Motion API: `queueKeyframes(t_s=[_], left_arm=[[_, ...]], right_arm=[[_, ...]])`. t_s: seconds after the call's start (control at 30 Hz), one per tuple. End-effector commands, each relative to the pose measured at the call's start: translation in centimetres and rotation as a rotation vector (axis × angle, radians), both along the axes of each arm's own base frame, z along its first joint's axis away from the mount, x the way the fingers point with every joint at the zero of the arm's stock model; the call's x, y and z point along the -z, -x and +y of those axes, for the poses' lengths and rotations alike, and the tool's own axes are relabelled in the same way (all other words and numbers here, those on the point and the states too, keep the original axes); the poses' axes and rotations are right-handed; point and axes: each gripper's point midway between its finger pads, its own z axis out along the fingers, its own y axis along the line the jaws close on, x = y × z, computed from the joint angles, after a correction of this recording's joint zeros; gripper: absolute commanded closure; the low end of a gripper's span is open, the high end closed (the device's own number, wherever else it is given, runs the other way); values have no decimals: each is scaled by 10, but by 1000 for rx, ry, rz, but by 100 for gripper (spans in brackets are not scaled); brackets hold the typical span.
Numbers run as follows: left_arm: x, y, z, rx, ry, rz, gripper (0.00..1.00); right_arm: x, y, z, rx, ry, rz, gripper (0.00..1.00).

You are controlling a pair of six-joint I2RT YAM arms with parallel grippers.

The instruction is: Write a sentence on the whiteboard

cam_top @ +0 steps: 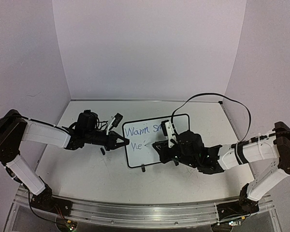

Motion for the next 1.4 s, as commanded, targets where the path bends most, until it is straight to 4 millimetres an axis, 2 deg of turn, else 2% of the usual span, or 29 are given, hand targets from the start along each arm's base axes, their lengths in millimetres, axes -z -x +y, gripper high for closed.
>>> queueKeyframes(t_s=[0.0,0.13,0.37,0.67,0.97,1.13,1.37], left_arm=[[10,-22,14,-102,-68,-49,100],[10,-22,14,-102,-68,-49,100],[11,-22,14,-103,-68,-48,100],[11,-22,14,-103,-69,-48,100],[11,-22,14,-105,-70,-47,100],[12,-22,14,-102,-70,-45,100],[12,-22,14,-103,-70,-46,100]], right_arm=[[-23,-11,9,27,-50,-45,100],[-26,-13,13,23,-54,-50,100],[-12,-9,15,-1,-21,-20,100],[7,0,6,-4,7,24,100],[13,1,2,4,15,39,100],[9,0,2,10,10,32,100],[18,2,2,1,30,48,100]])
